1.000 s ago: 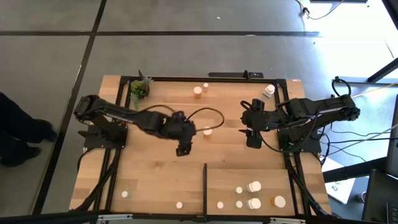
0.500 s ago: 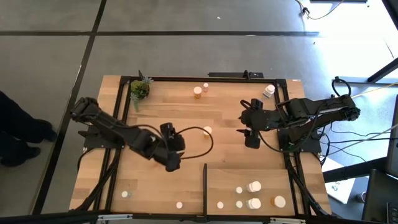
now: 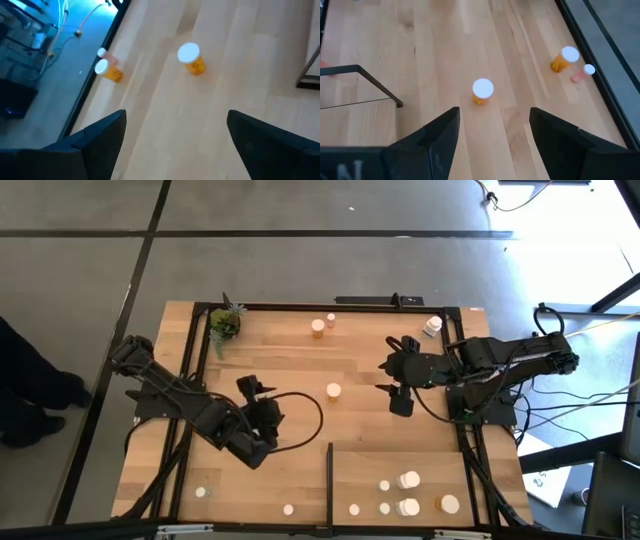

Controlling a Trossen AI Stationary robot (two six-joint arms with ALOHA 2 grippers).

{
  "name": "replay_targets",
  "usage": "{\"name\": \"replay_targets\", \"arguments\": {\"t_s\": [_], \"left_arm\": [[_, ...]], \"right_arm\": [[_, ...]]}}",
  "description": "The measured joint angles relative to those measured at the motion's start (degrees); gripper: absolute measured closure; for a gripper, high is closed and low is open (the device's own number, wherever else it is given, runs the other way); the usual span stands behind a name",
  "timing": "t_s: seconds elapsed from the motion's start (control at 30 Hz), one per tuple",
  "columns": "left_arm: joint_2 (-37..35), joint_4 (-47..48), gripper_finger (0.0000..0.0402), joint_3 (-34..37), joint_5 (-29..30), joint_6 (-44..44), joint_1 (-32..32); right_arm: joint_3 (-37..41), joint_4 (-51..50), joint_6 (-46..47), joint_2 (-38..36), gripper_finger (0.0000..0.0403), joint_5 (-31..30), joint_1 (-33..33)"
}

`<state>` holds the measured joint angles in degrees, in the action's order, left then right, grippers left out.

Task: Pick and place medicine bottles onto shelf by color
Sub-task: Put the bottom orange pill bottle on the shelf aligned with the other orange pill bottle

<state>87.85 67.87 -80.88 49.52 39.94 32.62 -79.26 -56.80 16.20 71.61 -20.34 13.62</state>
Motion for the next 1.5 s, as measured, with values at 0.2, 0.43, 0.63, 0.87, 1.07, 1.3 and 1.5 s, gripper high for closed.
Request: {"name": "replay_targets", "arguments": {"t_s": [0.2,0.43,0.63,0.87,1.07,1.3,1.5], "left_arm": [[-2.7,3.2,0.0061,0.0,2.4,0.2,0.2],[-5.9,6.6,0.0061,1.8,8.1,0.2,0.1],[-11.7,7.9,0.0061,6.9,11.9,1.4,-1.1],[-17.3,7.3,0.0061,9.0,10.8,1.5,-4.0],[-18.7,5.8,0.0061,9.0,10.7,-6.7,-5.8],[-20.7,-3.4,0.0061,9.1,3.7,-21.3,-11.4],[-22.2,-14.5,0.0061,9.0,-8.1,-35.9,-16.7]], "right_arm": [[-0.1,0.1,-4.7,1.8,0.0161,0.3,0.0],[-0.1,2.0,-18.6,8.9,0.0161,4.0,0.0],[-0.1,7.1,-24.4,16.1,0.0161,4.3,-3.0],[0.0,10.0,-31.4,23.3,0.0161,16.6,-11.7],[0.0,12.9,-32.9,28.2,0.0161,18.3,-16.1],[0.0,17.1,-31.0,32.4,0.0161,18.6,-17.1],[0.0,16.8,-28.5,34.0,0.0161,18.6,-17.1]]}}
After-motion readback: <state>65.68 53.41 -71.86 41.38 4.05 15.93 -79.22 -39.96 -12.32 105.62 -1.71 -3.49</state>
